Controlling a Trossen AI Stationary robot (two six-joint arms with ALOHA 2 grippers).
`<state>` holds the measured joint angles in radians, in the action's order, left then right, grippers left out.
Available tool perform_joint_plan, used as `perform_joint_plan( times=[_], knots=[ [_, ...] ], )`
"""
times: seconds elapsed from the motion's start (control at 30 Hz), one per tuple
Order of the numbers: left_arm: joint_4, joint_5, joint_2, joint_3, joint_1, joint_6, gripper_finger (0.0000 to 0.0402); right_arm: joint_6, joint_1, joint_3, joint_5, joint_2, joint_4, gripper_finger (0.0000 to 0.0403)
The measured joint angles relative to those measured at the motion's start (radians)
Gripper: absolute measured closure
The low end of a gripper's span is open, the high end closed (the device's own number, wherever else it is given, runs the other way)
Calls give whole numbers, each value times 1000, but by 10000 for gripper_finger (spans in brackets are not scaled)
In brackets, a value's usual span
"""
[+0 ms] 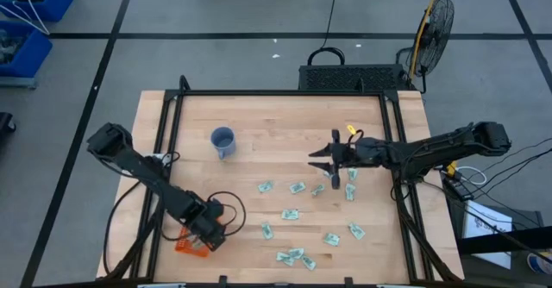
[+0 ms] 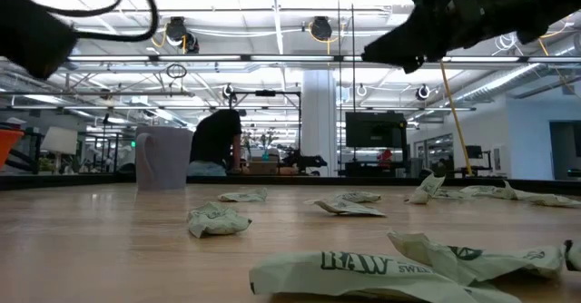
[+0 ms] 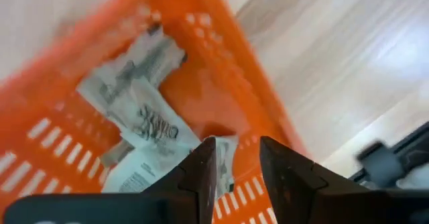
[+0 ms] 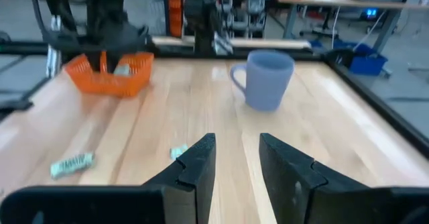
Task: Pick and place Stevia / Truvia into bins
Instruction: Put the stevia packet into the orange bin
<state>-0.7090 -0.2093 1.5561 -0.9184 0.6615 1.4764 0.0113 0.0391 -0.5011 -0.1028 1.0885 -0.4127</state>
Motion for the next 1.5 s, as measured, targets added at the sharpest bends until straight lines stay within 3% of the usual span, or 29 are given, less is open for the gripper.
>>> perform_joint_plan(
  times=[0.17, 0.33, 0.47, 0.6, 0.73, 0.97, 1.17, 1.33, 1.5],
  knots=[
    [-1, 55, -105, -6, -35, -103, 284, -49, 0, 0, 1, -3, 123, 293],
    [-7, 263, -251, -8, -39, -237, 284, -51, 0, 0, -18, -14, 272, 293],
    [-5, 431, -346, -8, -38, -373, 284, -63, -1, -1, -139, -44, 386, 293],
    [0, 631, -398, -8, -38, -473, 284, -217, -1, -1, -189, -60, 586, 293],
    [3, 753, -411, -8, -39, -542, 284, -286, -1, -1, -189, -60, 751, 293],
    [3, 771, -410, -8, -39, -590, 284, -258, -1, -1, -215, -60, 876, 293],
    [4, 772, -410, -8, -39, -584, 284, -354, -1, 0, -215, -60, 996, 293],
    [4, 787, -410, -8, -39, -584, 284, -389, -1, 36, -237, -59, 968, 293],
    [4, 792, -410, -8, -40, -584, 284, -415, -21, 139, -242, -56, 823, 293]
  ],
)
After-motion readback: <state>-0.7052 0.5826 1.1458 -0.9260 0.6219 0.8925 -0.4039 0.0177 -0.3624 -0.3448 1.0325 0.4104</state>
